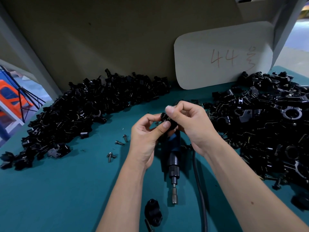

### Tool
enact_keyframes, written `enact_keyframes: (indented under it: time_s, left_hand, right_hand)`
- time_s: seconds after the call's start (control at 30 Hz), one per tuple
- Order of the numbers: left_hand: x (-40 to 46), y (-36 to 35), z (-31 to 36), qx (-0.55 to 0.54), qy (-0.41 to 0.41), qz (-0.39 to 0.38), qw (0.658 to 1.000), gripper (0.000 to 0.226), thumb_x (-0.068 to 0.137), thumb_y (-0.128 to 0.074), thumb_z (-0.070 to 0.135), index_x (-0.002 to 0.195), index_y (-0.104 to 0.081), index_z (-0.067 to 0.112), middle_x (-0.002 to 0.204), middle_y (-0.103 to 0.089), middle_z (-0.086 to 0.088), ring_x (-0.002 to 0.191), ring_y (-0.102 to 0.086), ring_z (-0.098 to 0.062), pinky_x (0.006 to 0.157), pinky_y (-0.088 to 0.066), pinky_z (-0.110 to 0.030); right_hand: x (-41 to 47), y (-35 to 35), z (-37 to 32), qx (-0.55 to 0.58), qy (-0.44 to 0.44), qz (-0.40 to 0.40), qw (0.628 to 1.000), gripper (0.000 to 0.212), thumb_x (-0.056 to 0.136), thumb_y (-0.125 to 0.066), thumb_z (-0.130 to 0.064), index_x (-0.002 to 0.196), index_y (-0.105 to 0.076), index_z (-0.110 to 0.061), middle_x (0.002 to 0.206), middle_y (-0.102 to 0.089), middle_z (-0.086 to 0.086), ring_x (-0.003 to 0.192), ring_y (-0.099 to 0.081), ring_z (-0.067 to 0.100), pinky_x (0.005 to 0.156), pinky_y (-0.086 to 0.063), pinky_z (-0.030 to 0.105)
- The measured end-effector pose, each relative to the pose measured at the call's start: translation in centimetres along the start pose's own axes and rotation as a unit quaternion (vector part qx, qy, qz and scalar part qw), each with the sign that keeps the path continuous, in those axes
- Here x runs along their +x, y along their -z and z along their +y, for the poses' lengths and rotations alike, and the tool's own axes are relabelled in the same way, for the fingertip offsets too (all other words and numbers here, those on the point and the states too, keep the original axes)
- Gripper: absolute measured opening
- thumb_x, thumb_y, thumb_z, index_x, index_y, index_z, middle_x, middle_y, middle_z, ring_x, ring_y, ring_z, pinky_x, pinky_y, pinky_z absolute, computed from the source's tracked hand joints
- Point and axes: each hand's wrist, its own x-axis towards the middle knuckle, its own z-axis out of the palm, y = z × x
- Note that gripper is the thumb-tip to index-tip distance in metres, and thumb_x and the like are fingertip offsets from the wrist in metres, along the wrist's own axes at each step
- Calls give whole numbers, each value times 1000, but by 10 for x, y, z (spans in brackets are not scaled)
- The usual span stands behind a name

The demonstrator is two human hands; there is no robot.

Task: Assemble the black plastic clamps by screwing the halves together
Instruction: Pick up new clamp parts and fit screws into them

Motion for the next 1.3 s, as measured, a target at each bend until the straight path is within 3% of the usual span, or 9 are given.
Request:
enact_keyframes:
  time_s: [0.13,0.3,0.43,0.57,0.63,0.83,1.0,1.17,1.3]
  left_hand:
    - [1,3,0,-26,-5,-5,1000,15,75,-76,1,81,-71,14,104,-66,-16,94,-73,-29,83,-63,-41]
    - [3,7,-3,9,-13,-5,1000,16,73,-81,5,81,-70,15,110,-66,-15,97,-73,-29,83,-62,-40]
    - [4,4,-4,18,-15,13,1000,14,74,-81,11,81,-68,14,94,-68,-8,83,-75,-24,75,-62,-33]
    - [7,8,-2,-52,8,76,996,14,77,-77,18,84,-67,12,88,-72,-3,78,-73,-15,74,-62,-28]
    - [8,11,0,-77,18,86,993,15,78,-75,20,87,-66,12,92,-72,-4,77,-72,-11,68,-59,-22]
    - [7,7,-1,-93,43,63,993,14,85,-70,22,92,-60,14,87,-72,1,75,-69,-9,67,-58,-21]
    - [3,-4,-6,-55,54,85,993,36,89,-73,39,110,-57,13,104,-65,-15,88,-61,-24,73,-54,-30]
    - [3,-2,-12,31,44,118,992,19,102,-60,38,89,-57,24,85,-64,0,69,-55,-16,62,-43,-32]
    - [4,-2,-11,19,82,137,987,24,89,-62,44,96,-55,21,72,-55,4,57,-46,-9,53,-34,-27]
  right_hand:
    - [1,2,0,9,-1,-24,1000,9,92,-71,-18,90,-80,-16,92,-74,5,84,-67,20,70,-56,37]
    - [3,-6,6,-12,7,43,999,26,87,-81,-16,65,-68,-14,71,-69,2,63,-64,18,56,-54,34]
    - [3,-9,14,-44,29,81,995,43,89,-82,-25,67,-56,1,73,-60,23,62,-60,22,56,-55,33]
    - [6,-2,14,-45,24,44,998,9,94,-74,-26,99,-76,-20,95,-73,2,84,-68,10,66,-54,22]
    - [7,1,17,-72,28,25,997,16,92,-77,-16,107,-77,-22,97,-75,-4,85,-70,8,68,-55,21]
    - [6,2,19,-99,71,43,992,26,82,-86,-8,103,-79,-22,94,-78,3,85,-72,13,74,-57,25]
    - [4,-4,20,-200,84,38,975,33,79,-88,-8,106,-77,-23,92,-77,-3,87,-75,13,75,-62,30]
    - [0,-7,17,-293,117,13,949,32,80,-87,-15,107,-75,-28,94,-75,-13,95,-72,9,88,-59,34]
    - [-1,-10,18,-280,116,14,953,29,81,-86,-13,106,-76,-25,89,-73,-10,84,-73,6,77,-61,29]
